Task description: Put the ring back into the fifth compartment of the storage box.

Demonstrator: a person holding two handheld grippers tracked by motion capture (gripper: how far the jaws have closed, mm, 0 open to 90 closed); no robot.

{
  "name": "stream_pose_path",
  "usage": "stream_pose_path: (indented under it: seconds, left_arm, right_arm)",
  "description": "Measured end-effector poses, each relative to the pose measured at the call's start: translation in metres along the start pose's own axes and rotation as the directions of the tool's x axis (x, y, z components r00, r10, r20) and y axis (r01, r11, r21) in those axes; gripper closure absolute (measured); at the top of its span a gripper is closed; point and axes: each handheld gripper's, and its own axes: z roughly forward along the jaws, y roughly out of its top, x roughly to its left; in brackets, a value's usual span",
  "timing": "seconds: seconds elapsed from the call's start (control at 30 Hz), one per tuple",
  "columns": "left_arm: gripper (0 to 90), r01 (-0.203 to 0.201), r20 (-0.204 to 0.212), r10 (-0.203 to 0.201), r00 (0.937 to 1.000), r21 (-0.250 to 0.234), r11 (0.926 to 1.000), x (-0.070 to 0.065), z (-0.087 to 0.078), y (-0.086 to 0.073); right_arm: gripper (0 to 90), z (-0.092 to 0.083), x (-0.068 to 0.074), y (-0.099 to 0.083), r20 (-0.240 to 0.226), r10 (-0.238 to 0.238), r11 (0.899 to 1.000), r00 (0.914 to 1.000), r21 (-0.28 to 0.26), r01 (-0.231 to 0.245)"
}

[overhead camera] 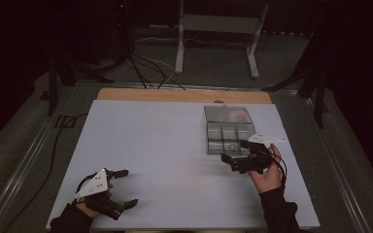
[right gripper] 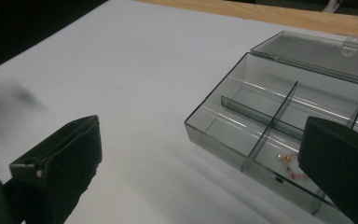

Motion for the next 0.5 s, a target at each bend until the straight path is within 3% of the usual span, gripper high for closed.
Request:
stream_pose_path:
  seconds: [0.27,0.5]
  left_arm:
    - [1.0,-0.006,-0.002,0.006,1.0,0.008,0.9999,0.0,0.003,0.001]
    - [1.0,-0.014,0.011,0.014,0.9999,0.002,0.9999,0.001,0.003,0.001]
  right_arm:
    - [0.0,-0.012,-0.001,-0.005,-0.04,0.001,1.0,0.9992,-0.009,-0.002]
    - [0.0,-0.021,0.0,-0.026,-0.061,0.005,1.0,0.9981,0.009,-0.004]
